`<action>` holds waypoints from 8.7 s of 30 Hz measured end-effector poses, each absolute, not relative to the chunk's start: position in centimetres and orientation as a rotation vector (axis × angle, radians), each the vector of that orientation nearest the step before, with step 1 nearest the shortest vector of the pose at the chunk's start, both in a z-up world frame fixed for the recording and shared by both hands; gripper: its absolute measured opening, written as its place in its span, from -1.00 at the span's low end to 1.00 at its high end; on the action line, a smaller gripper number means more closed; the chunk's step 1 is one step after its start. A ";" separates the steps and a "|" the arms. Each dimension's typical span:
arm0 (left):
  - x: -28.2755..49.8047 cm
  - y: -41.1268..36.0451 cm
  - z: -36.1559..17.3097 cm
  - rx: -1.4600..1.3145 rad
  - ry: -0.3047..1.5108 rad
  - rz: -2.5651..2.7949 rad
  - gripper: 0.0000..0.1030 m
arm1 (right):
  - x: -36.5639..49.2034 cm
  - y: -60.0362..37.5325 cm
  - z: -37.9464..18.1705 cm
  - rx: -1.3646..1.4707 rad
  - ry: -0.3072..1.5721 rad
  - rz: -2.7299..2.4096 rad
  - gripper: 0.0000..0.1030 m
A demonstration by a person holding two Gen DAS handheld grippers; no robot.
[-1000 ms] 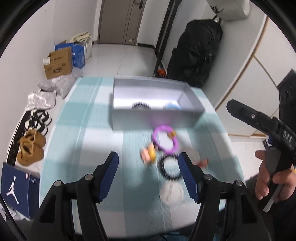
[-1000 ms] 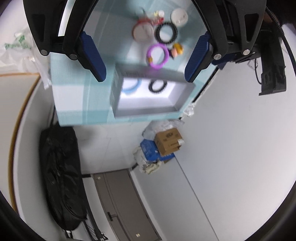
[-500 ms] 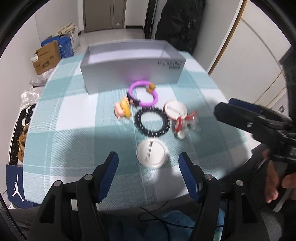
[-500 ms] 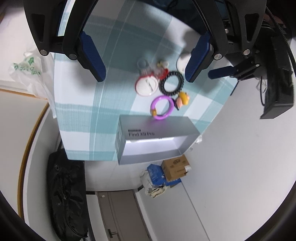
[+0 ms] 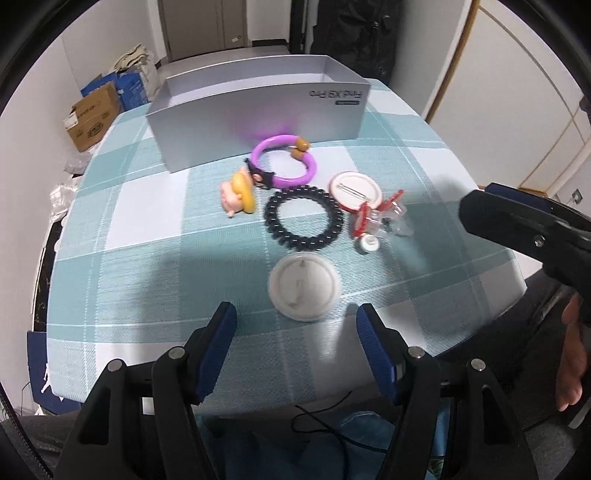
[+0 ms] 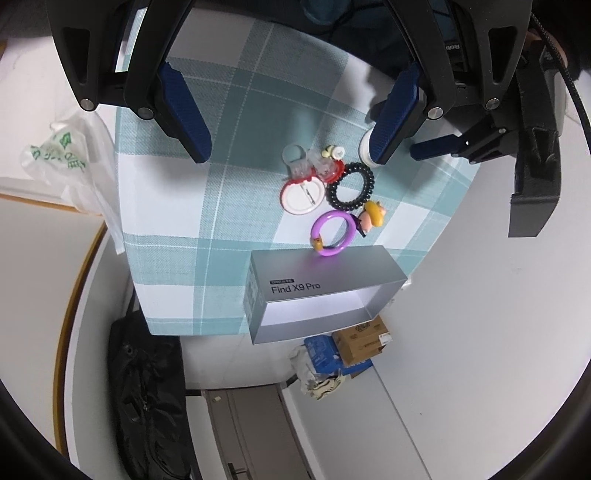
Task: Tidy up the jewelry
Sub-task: 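Withdraw both open tools from the box back over the jewelry, then grasp the white round badge with the left tool while the right grasps the red clip, then carry the badge and red clip into the white box and open both tools, then withdraw both open tools from the box back over the table, then grasp the red clip with the right tool while the left grasps the small white charm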
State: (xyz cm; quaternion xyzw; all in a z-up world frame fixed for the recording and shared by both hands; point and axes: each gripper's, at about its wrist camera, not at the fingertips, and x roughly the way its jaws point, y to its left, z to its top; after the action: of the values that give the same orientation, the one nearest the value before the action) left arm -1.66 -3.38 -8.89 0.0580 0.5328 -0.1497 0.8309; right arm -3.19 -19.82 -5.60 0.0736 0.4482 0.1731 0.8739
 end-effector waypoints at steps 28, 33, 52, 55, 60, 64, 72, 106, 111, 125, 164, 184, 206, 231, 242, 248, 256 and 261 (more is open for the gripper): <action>-0.7 -2.9 -7.7 0.084 1.101 -0.357 -0.28 | -2.5 -20.0 -6.3 0.180 0.962 0.370 0.68; -0.4 -1.5 -6.7 0.008 1.073 -0.354 -0.28 | -2.3 -18.7 -6.8 0.146 0.978 0.398 0.47; 0.2 0.5 -5.3 -0.093 1.022 -0.372 -0.28 | 0.7 -19.5 -9.5 0.350 1.062 0.386 -0.30; 0.2 0.7 -5.3 -0.097 1.024 -0.371 -0.28 | 0.9 -19.4 -9.6 0.357 1.061 0.386 -0.37; 0.3 0.8 -5.4 -0.102 1.025 -0.367 -0.28 | 1.3 -18.8 -9.7 0.350 1.062 0.392 -0.58; 0.2 0.9 -5.3 -0.108 1.021 -0.374 -0.28 | 1.3 -18.9 -9.8 0.389 1.067 0.413 -0.67; 0.3 0.7 -5.3 -0.097 1.016 -0.370 -0.28 | 0.8 -19.5 -8.9 0.395 1.028 0.397 -0.67; 10.0 1.1 -1.9 -0.073 0.896 -0.315 -0.28 | 10.9 -18.5 -0.5 0.462 0.805 0.595 -0.67; 11.8 1.1 -3.0 -0.088 0.923 -0.323 -0.28 | 13.3 -17.5 -1.7 0.428 0.837 0.576 -0.67; 14.5 0.7 -5.0 -0.098 1.016 -0.373 -0.28 | 16.1 -16.1 -5.4 0.367 0.941 0.607 -0.67; 8.3 0.2 -2.3 -0.088 0.836 -0.383 0.35 | 9.2 -20.4 -2.5 0.362 0.767 0.437 0.53; 0.9 0.1 -3.1 -0.090 0.833 -0.222 0.38 | 1.5 -20.1 -5.3 0.282 0.890 0.424 0.54; -2.2 -0.8 -7.3 -0.048 0.991 -0.240 0.38 | 0.3 -18.1 -9.2 0.201 1.029 0.455 0.27; -2.2 -1.6 -7.5 -0.041 0.993 -0.276 0.38 | 0.3 -16.2 -9.0 0.159 1.030 0.531 -0.90; -2.2 -2.5 -7.9 -0.045 1.026 -0.302 0.38 | 0.2 -17.8 -7.9 0.231 0.993 0.541 -0.91; -2.1 -3.7 -7.8 -0.048 1.019 -0.343 0.38 | 0.6 -19.7 -7.4 0.295 0.982 0.499 -0.91; -1.8 -5.5 -8.7 -0.034 1.075 -0.430 0.25 | 0.9 -21.9 -6.8 0.369 0.958 0.462 -0.90; -1.6 -6.3 -8.7 -0.009 1.080 -0.428 0.08 | 0.8 -21.9 -6.5 0.376 0.948 0.457 -0.90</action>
State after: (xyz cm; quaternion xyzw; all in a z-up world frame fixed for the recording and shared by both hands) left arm -1.63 -6.26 -8.75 -0.0041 0.5100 -0.2021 0.8361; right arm 0.77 -21.89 -6.55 0.1782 0.4499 0.2166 0.8479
